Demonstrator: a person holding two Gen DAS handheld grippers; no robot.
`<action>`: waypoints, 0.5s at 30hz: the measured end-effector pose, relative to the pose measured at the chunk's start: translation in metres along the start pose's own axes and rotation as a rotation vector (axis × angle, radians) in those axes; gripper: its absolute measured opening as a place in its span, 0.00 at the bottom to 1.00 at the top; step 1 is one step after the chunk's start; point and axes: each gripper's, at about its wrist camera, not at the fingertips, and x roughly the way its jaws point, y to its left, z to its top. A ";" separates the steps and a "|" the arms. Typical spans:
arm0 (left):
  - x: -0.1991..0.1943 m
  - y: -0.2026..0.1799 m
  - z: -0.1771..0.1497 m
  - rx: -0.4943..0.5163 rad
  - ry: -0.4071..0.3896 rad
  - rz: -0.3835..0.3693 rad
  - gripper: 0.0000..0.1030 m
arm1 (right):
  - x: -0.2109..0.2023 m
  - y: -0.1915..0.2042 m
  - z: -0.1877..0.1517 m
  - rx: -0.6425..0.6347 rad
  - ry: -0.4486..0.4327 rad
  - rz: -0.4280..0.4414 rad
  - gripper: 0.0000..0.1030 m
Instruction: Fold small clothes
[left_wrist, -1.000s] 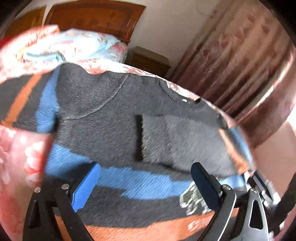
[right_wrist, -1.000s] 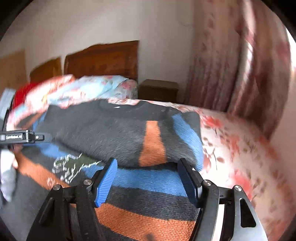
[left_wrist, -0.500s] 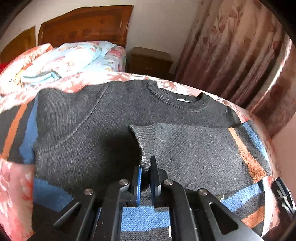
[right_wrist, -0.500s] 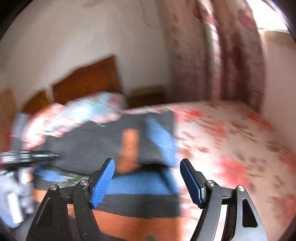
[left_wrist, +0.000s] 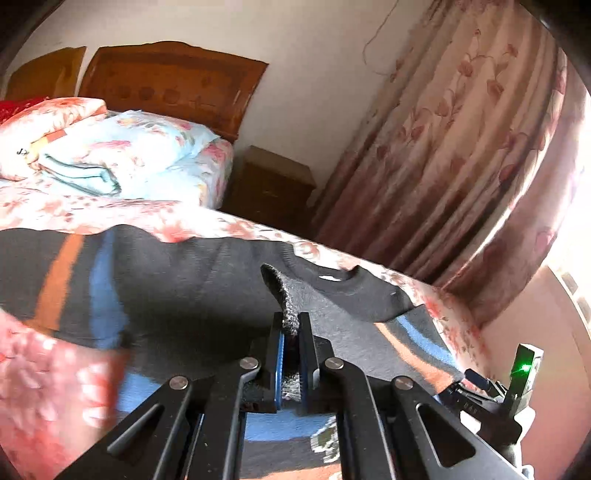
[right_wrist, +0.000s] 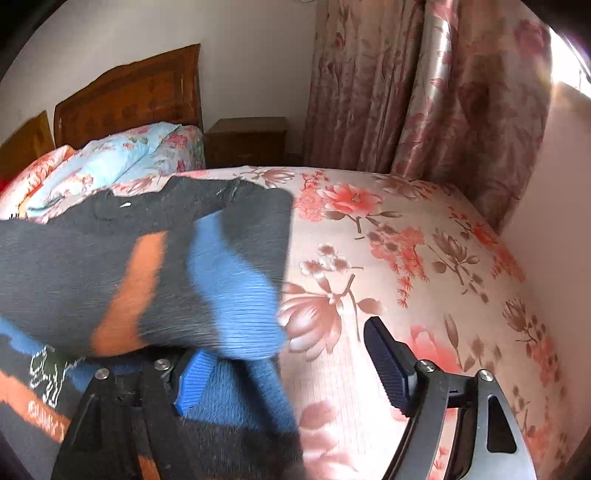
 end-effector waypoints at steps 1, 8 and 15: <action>0.003 0.005 -0.001 -0.001 0.019 0.014 0.06 | 0.004 -0.001 0.000 0.010 0.009 -0.002 1.00; 0.040 0.039 -0.041 -0.062 0.103 0.113 0.06 | 0.009 -0.011 -0.003 0.059 0.037 0.017 1.00; 0.030 0.038 -0.039 -0.028 0.038 0.184 0.06 | 0.015 -0.010 -0.004 0.037 0.072 0.016 1.00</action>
